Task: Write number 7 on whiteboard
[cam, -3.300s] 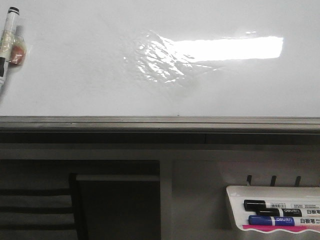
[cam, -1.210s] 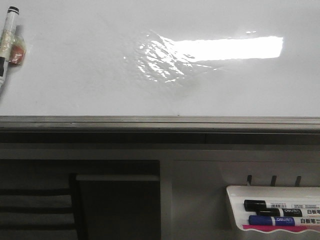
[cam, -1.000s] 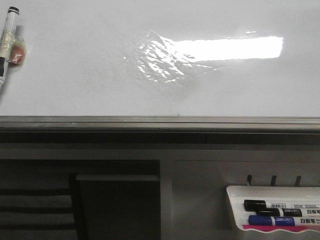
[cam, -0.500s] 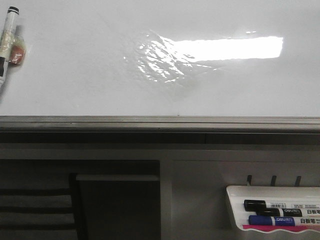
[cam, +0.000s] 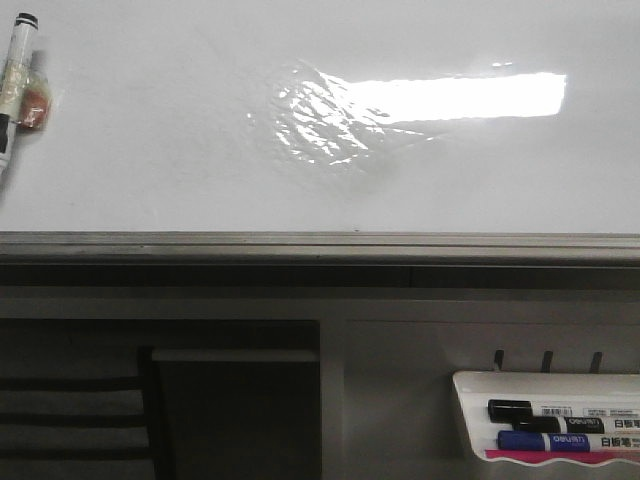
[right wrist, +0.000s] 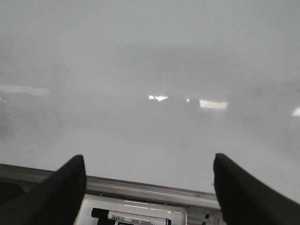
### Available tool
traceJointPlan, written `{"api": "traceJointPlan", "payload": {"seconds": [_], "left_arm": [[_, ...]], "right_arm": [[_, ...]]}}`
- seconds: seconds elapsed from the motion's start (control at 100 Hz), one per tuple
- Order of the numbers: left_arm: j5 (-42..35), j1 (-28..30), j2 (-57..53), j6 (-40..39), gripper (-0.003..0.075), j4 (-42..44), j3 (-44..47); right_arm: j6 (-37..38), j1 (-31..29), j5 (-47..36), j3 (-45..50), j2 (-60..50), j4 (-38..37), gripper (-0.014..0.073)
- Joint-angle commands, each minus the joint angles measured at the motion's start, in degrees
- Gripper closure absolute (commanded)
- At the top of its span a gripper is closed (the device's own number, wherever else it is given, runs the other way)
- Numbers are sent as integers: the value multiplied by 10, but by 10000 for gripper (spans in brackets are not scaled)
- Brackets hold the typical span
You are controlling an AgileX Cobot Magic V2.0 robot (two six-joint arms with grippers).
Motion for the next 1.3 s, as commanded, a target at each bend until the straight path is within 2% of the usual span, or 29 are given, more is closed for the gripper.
{"api": "traceJointPlan", "payload": {"seconds": [0.0,0.19,0.39,0.66,0.98,1.29], "left_arm": [[-65,0,14,-1,244,-23,-16],[-56,0,70,7,302,-36,-14],[-75,-41,164,30,301,-32,-14],[-182,-93,307,30,301,-31,-14],[-306,-98,415,30,302,-30,-14],[-354,-98,468,30,302,-30,-14]], "right_arm": [[2,-4,-43,-21,6,0,88],[2,-4,-49,-21,6,1,88],[2,-4,-49,-21,6,1,89],[2,-4,-49,-21,6,1,92],[2,-4,-49,-21,6,1,92],[2,-4,-49,-21,6,1,92]]}}
